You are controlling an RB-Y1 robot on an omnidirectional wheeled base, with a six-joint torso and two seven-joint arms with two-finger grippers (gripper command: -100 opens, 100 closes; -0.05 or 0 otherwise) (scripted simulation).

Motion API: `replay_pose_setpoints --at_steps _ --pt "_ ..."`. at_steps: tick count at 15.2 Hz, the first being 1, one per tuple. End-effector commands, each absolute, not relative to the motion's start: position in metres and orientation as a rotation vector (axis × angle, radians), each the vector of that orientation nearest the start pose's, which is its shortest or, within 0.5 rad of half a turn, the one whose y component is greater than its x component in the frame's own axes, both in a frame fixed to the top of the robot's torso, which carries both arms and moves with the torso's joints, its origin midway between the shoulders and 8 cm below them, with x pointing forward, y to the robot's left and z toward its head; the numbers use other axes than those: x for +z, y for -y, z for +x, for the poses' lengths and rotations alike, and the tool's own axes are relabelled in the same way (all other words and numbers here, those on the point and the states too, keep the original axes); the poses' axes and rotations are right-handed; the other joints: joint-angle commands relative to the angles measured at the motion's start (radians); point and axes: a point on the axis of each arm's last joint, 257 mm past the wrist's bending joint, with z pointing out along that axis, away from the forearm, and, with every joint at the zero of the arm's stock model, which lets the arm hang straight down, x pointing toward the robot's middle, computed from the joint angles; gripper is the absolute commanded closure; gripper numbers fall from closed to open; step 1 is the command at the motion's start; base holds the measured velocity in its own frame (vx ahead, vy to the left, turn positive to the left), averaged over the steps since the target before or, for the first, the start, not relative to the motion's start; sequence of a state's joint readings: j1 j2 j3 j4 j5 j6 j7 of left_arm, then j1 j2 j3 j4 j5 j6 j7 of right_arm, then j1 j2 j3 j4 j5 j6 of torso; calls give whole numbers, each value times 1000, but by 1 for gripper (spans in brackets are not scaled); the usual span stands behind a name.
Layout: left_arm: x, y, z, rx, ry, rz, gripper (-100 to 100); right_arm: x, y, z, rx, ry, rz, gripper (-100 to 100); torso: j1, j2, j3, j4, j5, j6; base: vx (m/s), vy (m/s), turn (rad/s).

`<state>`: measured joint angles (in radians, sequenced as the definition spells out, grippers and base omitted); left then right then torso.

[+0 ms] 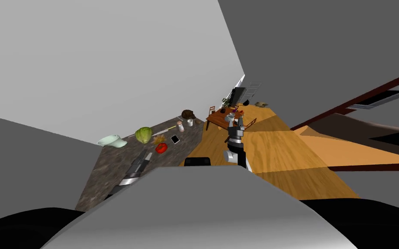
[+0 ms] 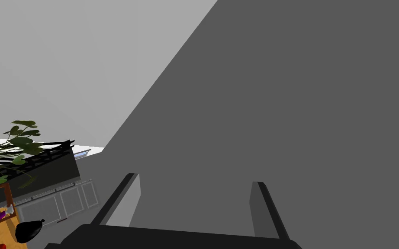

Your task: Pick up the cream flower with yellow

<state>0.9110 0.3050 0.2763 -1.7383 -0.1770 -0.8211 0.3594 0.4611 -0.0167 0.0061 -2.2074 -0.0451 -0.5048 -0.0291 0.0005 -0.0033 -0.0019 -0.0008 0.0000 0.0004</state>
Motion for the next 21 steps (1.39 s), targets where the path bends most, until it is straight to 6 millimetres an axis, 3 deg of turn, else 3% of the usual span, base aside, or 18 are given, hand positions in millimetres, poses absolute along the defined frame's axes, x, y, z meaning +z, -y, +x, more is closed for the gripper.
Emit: replay_pose_setpoints --at_steps 1,2,3,6,8,9,11,12,13,14,15,17,18,19,20,21 --pt "-247 -435 202 -945 -1284 -976 -100 6 280 360 1369 -611 714 0 0 0 0 0 0 0 40 11 -262" --pt "-256 -447 183 -914 -1314 -995 -100 6 280 360 1369 -611 714 0 0 0 0 0 0 0 48 9 -325" --pt "-258 -448 182 -911 -1316 -1001 -100 6 280 360 1369 -611 714 0 0 0 0 0 0 0 46 16 -253" --pt "-270 -470 144 -851 -1372 -1040 -100 6 280 360 1369 -611 714 0 0 -1 0 0 0 0 49 14 -300" --pt "-275 -472 141 -843 -1375 -1052 -100 6 280 360 1369 -611 714 0 -1 -1 0 0 0 0 40 8 -167" --pt "-279 -482 121 -814 -1401 -1073 -100 6 280 360 1369 -611 714 0 -1 0 0 0 0 -1 36 1 -226" --pt "-281 -483 119 -810 -1402 -1078 -100 6 280 360 1369 -611 714 0 -1 0 0 0 0 0 31 7 -164" --pt "-284 -493 100 -782 -1426 -1099 -100 6 280 360 1369 -611 714 0 -1 0 0 0 0 -1 35 1 -249" --pt "-286 -494 98 -777 -1428 -1105 -100 6 280 360 1369 -611 714 0 -1 0 0 0 0 0 39 7 -239" --pt "-290 -503 77 -746 -1451 -1131 -100 6 280 360 1369 -611 714 0 -1 0 0 0 0 0 49 10 -320" --pt "-290 -503 77 -746 -1451 -1132 -100 6 280 360 1369 -611 714 0 -1 -1 0 0 0 0 53 16 -255" --pt "-292 -518 39 -693 -1491 -1174 -100 6 280 360 1369 -611 714 0 -1 -1 -1 0 0 0 71 15 -364" --pt "-295 -520 35 -685 -1492 -1186 -100 6 280 360 1369 -611 714 0 0 -2 -1 0 0 1 68 22 -320" --pt "-296 -527 15 -656 -1510 -1213 -100 6 280 360 1369 -611 714 0 0 -2 -1 0 0 0 68 19 -273" --pt "-296 -527 15 -656 -1510 -1213 -100 6 280 360 1369 -611 714 0 -1 -3 -1 0 0 0 62 21 -197" --pt "-296 -532 -3 -633 -1526 -1235 -100 6 280 360 1369 -611 714 0 -1 -3 -1 -1 0 0 55 17 -243"
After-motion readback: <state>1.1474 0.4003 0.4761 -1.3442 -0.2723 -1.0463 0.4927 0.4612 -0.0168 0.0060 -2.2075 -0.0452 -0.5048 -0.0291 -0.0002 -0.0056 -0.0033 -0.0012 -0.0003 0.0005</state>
